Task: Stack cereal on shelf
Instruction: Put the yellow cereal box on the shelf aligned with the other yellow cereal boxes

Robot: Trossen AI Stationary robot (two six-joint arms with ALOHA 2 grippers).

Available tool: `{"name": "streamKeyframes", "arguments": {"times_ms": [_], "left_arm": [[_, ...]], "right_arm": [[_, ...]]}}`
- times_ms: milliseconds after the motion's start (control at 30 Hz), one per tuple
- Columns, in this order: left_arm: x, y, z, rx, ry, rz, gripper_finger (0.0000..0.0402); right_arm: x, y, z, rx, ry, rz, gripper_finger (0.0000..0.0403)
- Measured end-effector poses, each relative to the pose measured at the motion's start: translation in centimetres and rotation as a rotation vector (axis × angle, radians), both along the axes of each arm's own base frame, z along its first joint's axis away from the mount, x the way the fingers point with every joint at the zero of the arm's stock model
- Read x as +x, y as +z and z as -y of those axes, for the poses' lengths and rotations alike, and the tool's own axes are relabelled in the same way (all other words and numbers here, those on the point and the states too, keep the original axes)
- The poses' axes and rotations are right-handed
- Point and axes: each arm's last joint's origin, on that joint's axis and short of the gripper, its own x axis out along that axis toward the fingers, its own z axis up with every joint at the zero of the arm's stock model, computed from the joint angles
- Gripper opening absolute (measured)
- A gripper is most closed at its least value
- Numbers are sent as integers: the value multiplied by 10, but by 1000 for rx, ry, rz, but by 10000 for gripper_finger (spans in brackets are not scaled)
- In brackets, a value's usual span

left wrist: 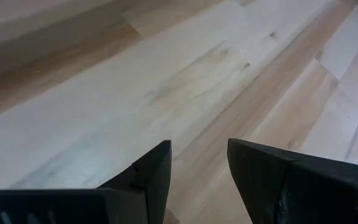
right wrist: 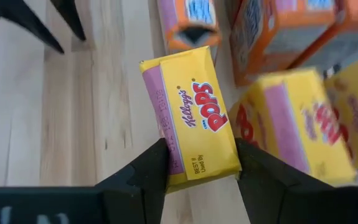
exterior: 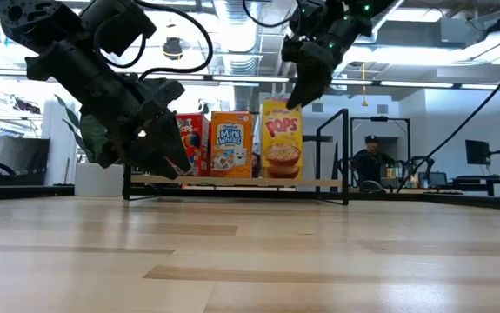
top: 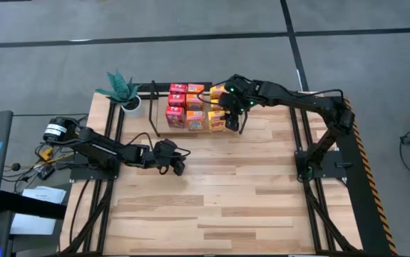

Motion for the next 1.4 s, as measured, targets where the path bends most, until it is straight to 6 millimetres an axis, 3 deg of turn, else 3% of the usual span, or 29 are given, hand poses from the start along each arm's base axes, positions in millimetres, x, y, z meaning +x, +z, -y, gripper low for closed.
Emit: {"name": "streamKeyframes", "arguments": {"times_ms": [133, 267, 633, 1400], "left_arm": [[0, 0, -1, 11, 16, 2, 146], [0, 0, -1, 13, 15, 1, 146], [0, 0, -1, 13, 16, 1, 146], [0, 0, -1, 26, 33, 1, 146]], "right_arm": [[-2, -4, 4, 16, -4, 0, 196], [-11, -21, 7, 45, -33, -8, 204], [-16, -18, 7, -6, -30, 62, 188], [-17, -26, 8, -25, -16, 0, 195]]}}
